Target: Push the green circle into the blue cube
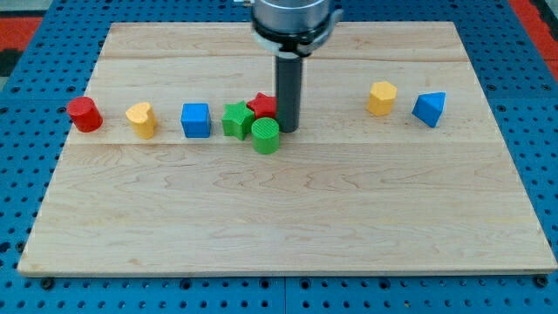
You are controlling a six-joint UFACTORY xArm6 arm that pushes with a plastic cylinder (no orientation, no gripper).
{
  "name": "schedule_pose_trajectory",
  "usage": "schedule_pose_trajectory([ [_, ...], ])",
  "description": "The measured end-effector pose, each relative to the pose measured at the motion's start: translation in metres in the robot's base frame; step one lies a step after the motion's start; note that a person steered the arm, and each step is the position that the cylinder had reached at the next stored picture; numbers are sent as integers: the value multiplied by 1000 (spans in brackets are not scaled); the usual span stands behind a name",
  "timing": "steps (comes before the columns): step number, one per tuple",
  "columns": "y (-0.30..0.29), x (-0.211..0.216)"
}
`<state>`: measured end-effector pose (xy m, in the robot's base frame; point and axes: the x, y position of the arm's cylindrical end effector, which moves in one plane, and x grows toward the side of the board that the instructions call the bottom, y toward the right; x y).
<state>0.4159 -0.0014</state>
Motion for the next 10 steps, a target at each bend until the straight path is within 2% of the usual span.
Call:
schedule_pose_trajectory([
  [1, 0, -6],
  [3, -44, -24],
  [5, 10, 5],
  [6, 9, 22],
  [7, -7, 43],
  [8, -68, 25],
  [10, -85, 13],
])
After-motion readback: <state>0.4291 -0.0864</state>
